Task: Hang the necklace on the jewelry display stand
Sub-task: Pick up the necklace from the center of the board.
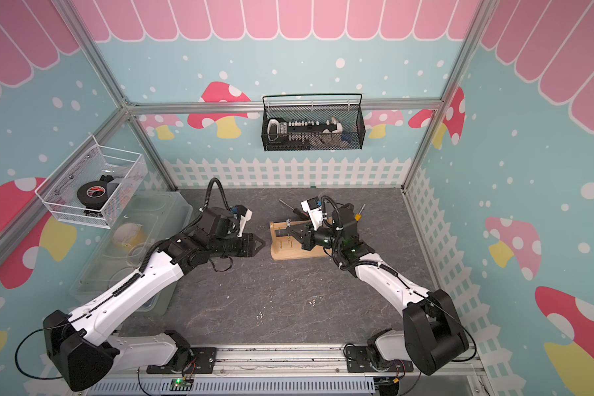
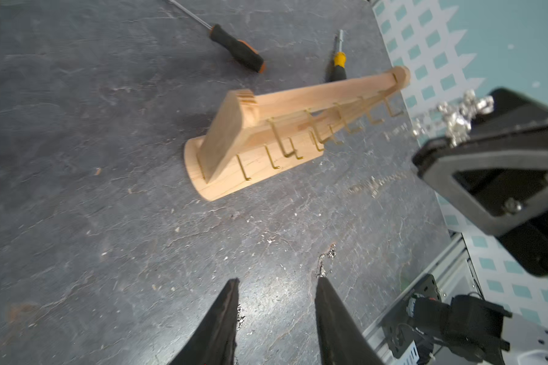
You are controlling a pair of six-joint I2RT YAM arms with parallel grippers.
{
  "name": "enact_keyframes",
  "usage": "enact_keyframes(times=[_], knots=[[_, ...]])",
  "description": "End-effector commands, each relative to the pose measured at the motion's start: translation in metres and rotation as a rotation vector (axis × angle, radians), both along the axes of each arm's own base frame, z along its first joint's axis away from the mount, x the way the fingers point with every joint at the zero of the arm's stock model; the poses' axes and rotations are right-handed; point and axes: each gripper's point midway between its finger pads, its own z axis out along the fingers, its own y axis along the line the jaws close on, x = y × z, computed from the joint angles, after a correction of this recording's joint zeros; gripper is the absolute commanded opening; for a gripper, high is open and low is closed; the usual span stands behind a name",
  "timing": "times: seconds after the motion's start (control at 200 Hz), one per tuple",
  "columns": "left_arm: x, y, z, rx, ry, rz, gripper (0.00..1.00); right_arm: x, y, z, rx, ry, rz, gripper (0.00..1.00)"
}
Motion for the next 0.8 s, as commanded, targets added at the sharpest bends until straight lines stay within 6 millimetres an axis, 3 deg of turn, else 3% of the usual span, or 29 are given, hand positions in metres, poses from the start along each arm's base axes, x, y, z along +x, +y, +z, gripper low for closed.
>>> enact_keyframes(times=[0.0, 0.345, 0.795], knots=[[0.003, -0.015, -0.001, -0.013, -0.042, -0.068, 0.39, 0.009, -0.002, 0.016, 0.010, -0.005, -0.021, 0.00], [0.019, -0.027, 0.007, -0.038, -0.090, -0.070, 0.32, 0.030, -0.003, 0.022, 0.030, 0.054, -0.056, 0.00], [0.040, -0.043, 0.032, -0.068, -0.237, -0.031, 0.33, 0.022, -0.001, 0.031, 0.077, 0.087, -0.040, 0.01]])
